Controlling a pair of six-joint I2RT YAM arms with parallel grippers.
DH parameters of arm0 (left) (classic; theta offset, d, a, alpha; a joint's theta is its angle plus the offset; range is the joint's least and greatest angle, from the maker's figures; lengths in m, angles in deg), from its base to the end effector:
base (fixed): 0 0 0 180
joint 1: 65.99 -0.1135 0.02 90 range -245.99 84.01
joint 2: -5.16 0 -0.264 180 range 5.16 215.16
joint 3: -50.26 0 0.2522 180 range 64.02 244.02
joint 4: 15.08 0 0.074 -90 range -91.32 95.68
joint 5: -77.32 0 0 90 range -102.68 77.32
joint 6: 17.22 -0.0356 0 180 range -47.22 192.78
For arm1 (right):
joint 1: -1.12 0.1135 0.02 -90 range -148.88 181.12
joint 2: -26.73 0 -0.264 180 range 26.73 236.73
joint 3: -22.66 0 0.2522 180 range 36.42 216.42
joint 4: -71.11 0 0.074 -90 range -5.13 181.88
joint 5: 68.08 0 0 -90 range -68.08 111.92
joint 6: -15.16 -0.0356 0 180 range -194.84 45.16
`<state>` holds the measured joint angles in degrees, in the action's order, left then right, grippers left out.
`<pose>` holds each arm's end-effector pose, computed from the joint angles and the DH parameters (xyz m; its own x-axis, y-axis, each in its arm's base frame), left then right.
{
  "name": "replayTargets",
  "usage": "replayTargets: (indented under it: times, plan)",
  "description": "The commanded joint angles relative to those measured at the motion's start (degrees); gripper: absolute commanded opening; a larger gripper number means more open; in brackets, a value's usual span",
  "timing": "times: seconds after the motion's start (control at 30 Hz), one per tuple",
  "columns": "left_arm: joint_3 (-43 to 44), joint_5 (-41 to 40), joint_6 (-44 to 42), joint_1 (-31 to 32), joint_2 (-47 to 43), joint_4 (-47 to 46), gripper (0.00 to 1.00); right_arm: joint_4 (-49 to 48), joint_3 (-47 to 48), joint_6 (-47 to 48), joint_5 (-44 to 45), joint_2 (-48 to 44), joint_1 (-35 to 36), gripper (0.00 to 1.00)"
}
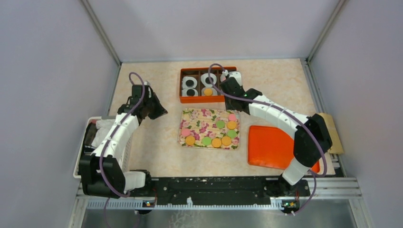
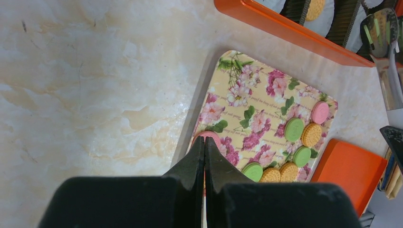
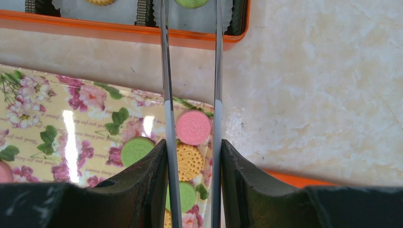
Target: Pack the cookies
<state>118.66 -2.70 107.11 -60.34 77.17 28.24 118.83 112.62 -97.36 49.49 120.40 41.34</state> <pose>0.2627 -0.0322 0.2690 -0.7214 -0.4868 -0.4925 -0.2327 0.8403 -0.4897 0.2812 0.2163 0.2781 -0.6863 -0.1358 -0.7145 -0.0966 0.9907 -0.0955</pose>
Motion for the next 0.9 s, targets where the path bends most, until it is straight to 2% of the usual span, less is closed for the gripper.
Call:
replayTargets:
  times: [0.0, 0.4, 0.47, 0.6, 0.7, 0.87]
  plan:
    - [0.39, -0.41, -0.63, -0.38, 0.51, -2.02, 0.0, -5.99, 2.3, 1.63, -0.63, 1.67, -1.59, 0.0]
    - [0.48, -0.52, -0.75, -0.38, 0.61, -2.1, 0.0, -4.98, 2.25, 2.31, -1.31, 3.17, -2.88, 0.01]
    - [0.48, -0.43, -0.68, -0.38, 0.67, -2.12, 0.0, -4.32, 1.91, 2.01, -1.7, 2.81, -2.91, 0.12]
    - [0.48, 0.04, -0.61, -0.38, 1.1, -2.3, 0.0, -3.71, 1.03, 1.34, -3.1, 2.15, -2.9, 0.16]
    - [0.31, 0.09, -0.49, -0.38, 1.17, -2.23, 0.0, -3.77, 0.52, 0.87, -3.38, 1.83, -2.93, 0.31]
    - [0.14, 0.14, -0.49, -0.38, 0.79, -2.25, 0.0, -3.48, 1.05, 0.82, -3.52, 1.57, -2.91, 0.35]
